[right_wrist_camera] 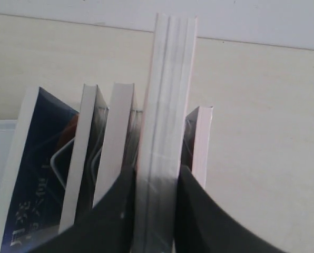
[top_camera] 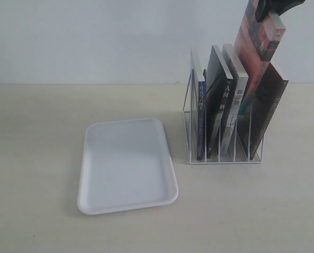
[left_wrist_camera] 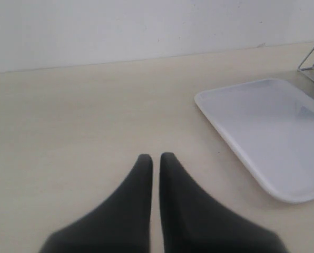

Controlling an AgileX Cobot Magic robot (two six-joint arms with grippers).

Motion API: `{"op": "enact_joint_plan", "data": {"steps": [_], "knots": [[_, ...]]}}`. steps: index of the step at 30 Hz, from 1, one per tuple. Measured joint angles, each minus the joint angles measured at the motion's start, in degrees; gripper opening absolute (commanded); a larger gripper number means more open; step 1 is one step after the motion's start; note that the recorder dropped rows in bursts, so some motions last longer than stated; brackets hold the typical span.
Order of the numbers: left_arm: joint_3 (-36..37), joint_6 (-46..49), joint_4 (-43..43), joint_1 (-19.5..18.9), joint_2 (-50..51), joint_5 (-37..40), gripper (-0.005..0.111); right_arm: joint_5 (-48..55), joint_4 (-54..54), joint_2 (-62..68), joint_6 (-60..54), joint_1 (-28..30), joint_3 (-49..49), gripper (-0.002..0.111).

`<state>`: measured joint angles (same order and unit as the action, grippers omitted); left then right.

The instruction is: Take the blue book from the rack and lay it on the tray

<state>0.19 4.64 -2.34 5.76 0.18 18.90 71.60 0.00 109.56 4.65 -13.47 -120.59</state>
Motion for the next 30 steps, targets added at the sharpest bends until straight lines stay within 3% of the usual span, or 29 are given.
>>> {"op": "enact_joint_plan", "data": {"steps": [15,30], "knots": [[0.0,0.0,0.0,0.0,0.0,0.0,0.005,-0.1,0.4,0.0,0.0,0.0,7.2,0.0],[0.0,0.0,0.0,0.0,0.0,0.0,0.005,-0.5,0.6,4.7,0.0,0.0,7.7,0.0]]}}
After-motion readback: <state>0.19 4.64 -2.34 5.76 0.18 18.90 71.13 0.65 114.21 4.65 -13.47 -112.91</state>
